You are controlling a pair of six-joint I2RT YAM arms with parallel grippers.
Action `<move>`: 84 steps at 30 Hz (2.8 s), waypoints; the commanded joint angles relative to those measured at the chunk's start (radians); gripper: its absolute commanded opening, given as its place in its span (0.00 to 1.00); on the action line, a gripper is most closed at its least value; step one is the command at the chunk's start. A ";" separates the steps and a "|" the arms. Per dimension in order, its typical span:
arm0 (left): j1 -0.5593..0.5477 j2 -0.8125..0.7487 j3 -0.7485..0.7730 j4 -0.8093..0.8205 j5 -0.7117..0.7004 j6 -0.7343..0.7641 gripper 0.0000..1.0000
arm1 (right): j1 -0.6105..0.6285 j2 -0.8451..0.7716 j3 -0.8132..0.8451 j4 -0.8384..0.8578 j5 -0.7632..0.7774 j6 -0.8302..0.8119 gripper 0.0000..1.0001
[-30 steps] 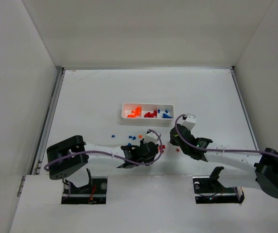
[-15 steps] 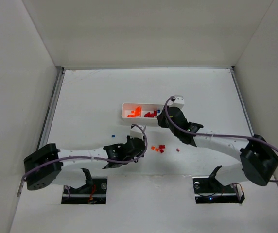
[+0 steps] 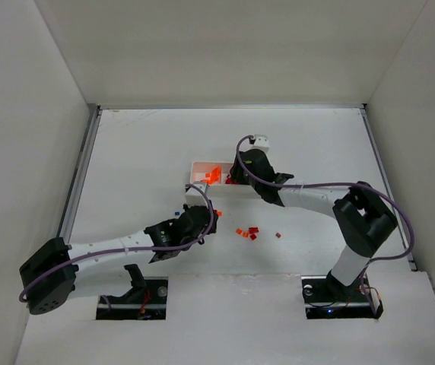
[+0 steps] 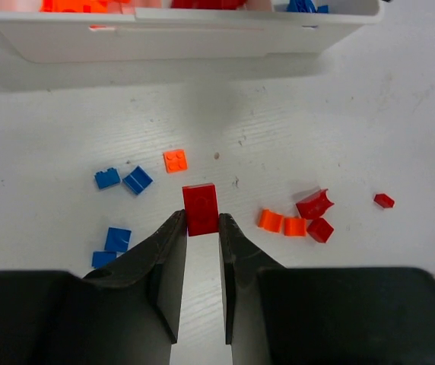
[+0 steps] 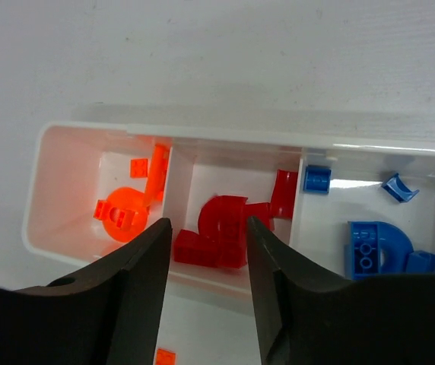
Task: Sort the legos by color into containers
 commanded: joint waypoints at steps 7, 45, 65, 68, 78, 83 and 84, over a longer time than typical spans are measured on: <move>0.109 0.055 0.124 0.090 0.023 0.066 0.14 | -0.001 -0.182 -0.117 0.057 0.036 0.006 0.42; 0.248 0.560 0.463 0.280 0.118 0.149 0.44 | 0.310 -0.553 -0.472 -0.674 0.352 0.576 0.42; 0.211 0.379 0.259 0.345 0.136 0.137 0.44 | 0.230 -0.472 -0.435 -0.627 0.261 0.532 0.43; 0.208 0.358 0.239 0.340 0.136 0.139 0.44 | 0.230 -0.443 -0.435 -0.590 0.225 0.523 0.40; 0.189 0.293 0.160 0.294 0.118 0.143 0.44 | 0.233 -0.400 -0.423 -0.578 0.205 0.518 0.33; 0.192 0.253 0.118 0.262 0.099 0.137 0.44 | 0.258 -0.398 -0.417 -0.602 0.208 0.524 0.42; 0.194 0.249 0.112 0.260 0.096 0.136 0.44 | 0.259 -0.400 -0.418 -0.604 0.205 0.532 0.40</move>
